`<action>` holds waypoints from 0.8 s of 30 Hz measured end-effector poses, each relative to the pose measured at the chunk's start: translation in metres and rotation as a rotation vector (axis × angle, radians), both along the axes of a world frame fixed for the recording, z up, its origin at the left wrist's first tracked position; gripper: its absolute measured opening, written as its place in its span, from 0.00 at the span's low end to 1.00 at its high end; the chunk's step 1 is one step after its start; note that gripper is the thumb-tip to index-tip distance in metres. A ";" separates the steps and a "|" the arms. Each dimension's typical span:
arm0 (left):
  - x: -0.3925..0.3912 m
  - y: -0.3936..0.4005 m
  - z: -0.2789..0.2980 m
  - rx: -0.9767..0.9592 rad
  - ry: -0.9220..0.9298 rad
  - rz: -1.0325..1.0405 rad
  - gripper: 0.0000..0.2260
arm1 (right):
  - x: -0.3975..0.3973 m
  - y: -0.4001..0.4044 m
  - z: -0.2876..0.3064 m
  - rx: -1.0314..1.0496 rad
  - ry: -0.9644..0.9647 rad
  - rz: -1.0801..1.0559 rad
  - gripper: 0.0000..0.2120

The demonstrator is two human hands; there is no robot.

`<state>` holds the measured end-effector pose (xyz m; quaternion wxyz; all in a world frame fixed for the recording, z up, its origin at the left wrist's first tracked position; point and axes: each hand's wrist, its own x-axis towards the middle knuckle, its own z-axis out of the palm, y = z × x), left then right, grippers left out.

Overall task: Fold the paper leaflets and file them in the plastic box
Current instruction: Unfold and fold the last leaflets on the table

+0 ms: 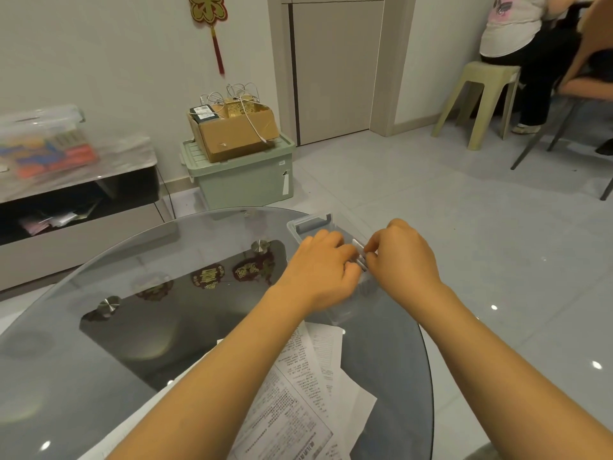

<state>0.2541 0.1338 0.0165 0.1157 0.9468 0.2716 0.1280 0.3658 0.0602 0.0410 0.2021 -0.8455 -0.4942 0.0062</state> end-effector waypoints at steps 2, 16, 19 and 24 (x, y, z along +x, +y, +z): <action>0.000 0.000 0.001 -0.032 -0.023 0.004 0.27 | 0.001 -0.002 0.002 -0.009 0.051 0.004 0.09; 0.002 0.001 0.008 0.012 0.132 -0.021 0.28 | 0.009 -0.009 0.003 0.148 0.216 0.013 0.13; -0.002 -0.003 0.009 -0.015 0.021 -0.004 0.27 | 0.008 -0.012 0.003 0.167 0.212 0.034 0.13; -0.028 -0.024 0.024 0.024 -0.084 0.069 0.25 | -0.003 -0.024 0.007 0.182 0.205 0.152 0.11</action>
